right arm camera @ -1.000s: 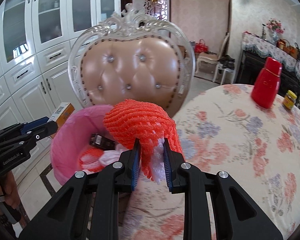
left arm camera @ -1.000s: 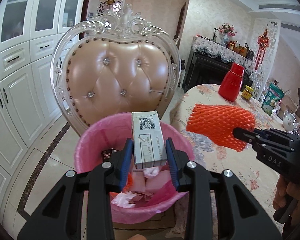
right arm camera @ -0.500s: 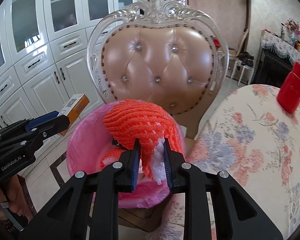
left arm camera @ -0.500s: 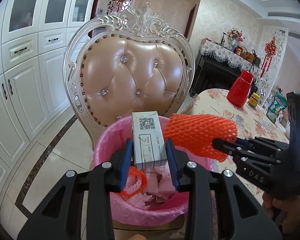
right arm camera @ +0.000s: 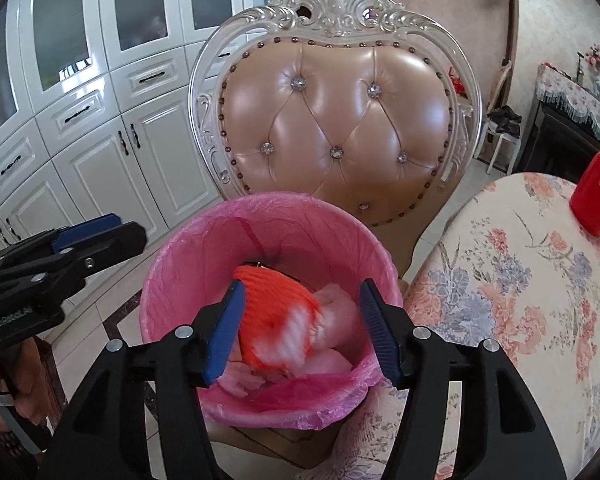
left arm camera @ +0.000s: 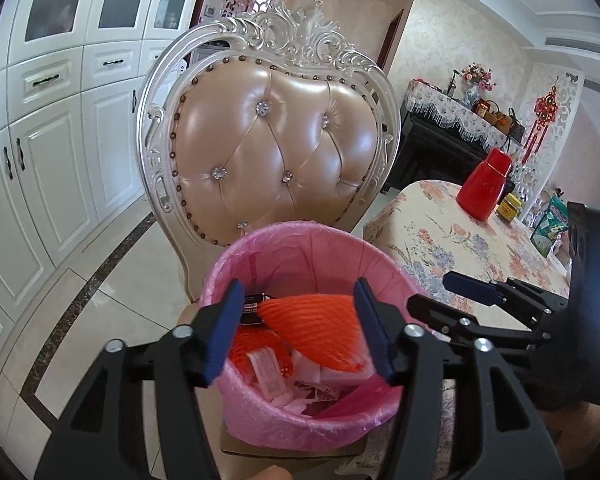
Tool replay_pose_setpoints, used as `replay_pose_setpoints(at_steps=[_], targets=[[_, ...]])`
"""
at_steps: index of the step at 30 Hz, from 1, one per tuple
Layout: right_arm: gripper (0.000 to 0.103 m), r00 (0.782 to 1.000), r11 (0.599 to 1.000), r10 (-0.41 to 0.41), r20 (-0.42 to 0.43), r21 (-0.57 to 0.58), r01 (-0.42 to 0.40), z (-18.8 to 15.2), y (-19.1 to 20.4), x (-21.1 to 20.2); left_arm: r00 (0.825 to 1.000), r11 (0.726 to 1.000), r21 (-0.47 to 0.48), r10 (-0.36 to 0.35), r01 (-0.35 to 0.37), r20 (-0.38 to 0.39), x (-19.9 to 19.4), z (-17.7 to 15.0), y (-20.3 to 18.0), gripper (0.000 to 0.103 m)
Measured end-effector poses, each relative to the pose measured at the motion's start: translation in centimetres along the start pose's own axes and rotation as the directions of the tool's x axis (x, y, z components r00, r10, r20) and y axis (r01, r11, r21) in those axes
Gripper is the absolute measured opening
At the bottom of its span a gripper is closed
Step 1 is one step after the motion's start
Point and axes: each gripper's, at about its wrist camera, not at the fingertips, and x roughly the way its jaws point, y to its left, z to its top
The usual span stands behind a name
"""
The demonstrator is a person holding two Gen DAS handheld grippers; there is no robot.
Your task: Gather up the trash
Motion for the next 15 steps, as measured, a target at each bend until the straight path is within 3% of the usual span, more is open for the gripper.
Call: replay_pose_setpoints(at_steps=[2,15], targets=[[0.058,1.000,1.000,-0.009,0.007,0.004,0.009,-0.5,-0.3,-0.6,1.000,1.000,0.013,0.013,-0.013,-0.005,-0.2,-0.2,-0.1,0.068],[0.077,0.998,0.995,-0.046,0.043,0.088,0.042,-4.6,-2.5,-4.6,0.996,0.996,0.092,0.000,0.008,-0.091,-2.2,-3.3,-2.4,0.071]])
